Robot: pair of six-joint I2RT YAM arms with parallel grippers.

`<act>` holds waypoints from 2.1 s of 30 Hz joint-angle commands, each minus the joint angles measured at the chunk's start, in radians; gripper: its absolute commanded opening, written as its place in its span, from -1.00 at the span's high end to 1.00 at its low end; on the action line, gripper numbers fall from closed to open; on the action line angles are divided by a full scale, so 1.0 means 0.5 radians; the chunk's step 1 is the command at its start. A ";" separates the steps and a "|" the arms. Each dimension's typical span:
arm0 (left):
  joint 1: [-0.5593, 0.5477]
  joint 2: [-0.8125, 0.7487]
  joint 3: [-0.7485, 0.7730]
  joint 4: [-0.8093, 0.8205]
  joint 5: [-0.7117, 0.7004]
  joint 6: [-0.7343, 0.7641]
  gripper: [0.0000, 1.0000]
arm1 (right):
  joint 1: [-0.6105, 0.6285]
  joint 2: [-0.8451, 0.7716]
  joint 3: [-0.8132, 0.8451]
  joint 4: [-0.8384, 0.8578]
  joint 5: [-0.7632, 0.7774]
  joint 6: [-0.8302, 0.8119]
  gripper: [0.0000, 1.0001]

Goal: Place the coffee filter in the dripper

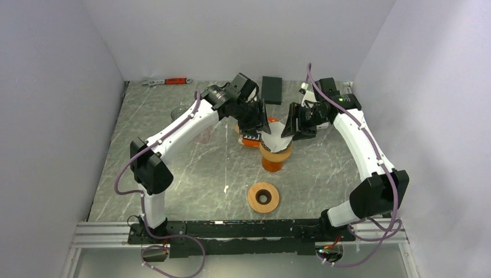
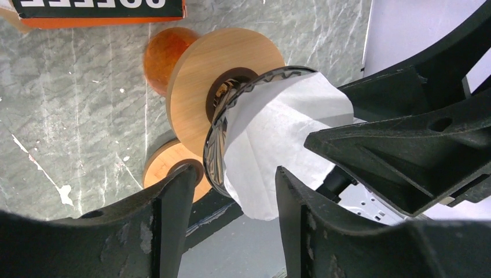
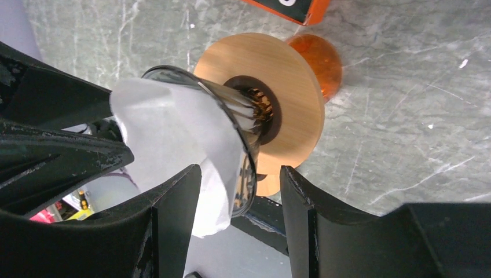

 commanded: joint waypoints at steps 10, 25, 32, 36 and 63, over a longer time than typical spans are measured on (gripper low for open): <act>0.013 -0.095 0.011 -0.052 0.012 0.037 -0.03 | -0.100 -0.171 -0.012 -0.029 -0.149 0.099 -0.10; 0.071 -0.589 -0.314 0.339 -0.277 0.235 -0.26 | -0.196 -0.355 0.226 0.072 -0.207 0.098 -0.25; 0.231 -0.939 -0.739 0.571 -0.404 0.209 -0.44 | -0.259 -0.479 0.264 0.217 -0.161 0.145 -0.55; 0.350 -1.035 -0.873 0.476 -0.517 0.177 -0.57 | -0.298 -0.517 0.223 0.287 -0.158 0.167 -0.84; 1.505 -0.538 -1.091 0.434 -0.389 0.169 -0.41 | -0.539 -0.492 -0.312 0.462 -0.363 0.287 -0.99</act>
